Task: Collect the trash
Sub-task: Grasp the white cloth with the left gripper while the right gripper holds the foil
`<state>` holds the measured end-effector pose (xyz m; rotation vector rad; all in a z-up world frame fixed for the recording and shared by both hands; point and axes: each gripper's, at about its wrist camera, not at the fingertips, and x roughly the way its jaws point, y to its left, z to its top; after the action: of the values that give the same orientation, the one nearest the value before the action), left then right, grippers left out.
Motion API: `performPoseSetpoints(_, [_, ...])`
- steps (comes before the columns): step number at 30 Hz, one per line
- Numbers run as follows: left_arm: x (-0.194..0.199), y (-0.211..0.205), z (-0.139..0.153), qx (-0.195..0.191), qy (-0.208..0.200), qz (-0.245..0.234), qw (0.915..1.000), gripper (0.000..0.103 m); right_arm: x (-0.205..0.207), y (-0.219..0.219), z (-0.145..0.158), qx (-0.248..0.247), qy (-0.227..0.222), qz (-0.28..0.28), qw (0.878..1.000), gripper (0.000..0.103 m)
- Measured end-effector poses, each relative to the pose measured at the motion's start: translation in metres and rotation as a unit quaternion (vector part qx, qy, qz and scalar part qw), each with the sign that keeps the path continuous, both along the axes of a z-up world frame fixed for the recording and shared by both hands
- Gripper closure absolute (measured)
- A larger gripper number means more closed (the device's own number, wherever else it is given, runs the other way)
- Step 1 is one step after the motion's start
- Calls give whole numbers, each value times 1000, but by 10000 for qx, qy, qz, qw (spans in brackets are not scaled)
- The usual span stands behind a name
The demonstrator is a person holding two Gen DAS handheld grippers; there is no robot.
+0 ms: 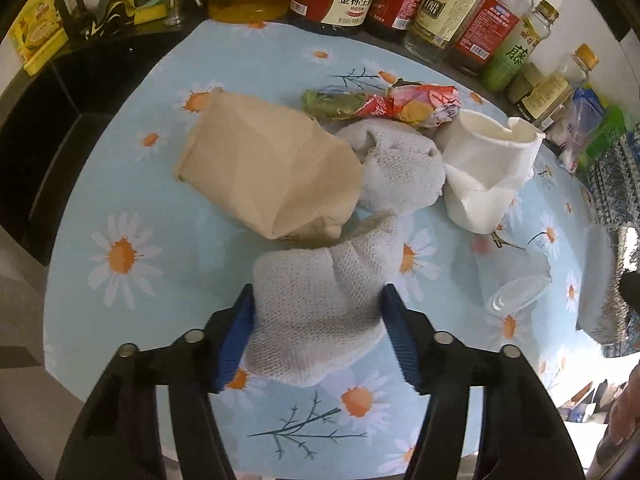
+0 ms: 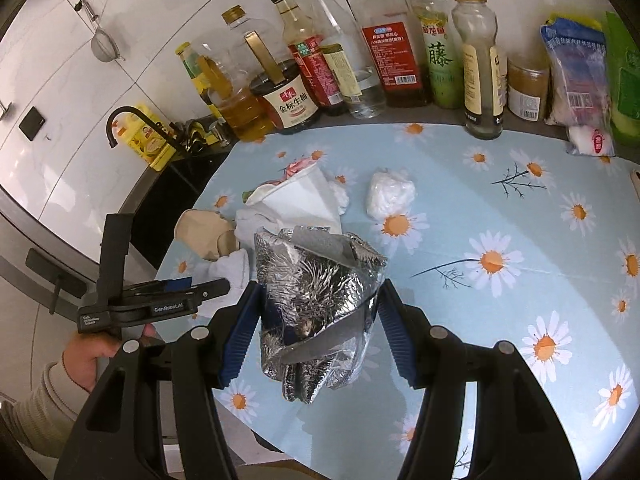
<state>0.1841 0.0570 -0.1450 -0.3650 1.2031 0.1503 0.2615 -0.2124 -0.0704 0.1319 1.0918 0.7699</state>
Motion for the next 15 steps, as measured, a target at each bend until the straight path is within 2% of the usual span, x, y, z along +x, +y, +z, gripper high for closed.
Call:
performPoseSetpoints(6, [0,-5,3,21,-84,54,9999,62,16,7,-9,51,110,286,9995,43])
performPoseSetpoints(8, [-1,-6,4,-91,-126,137,9998,65,22,12,-12,41,166,399,9991,43])
performPoseSetpoints(15, [-13,-19,20,-261,-406,271,9985,65,32,23,-6,47,120,771,9969,43])
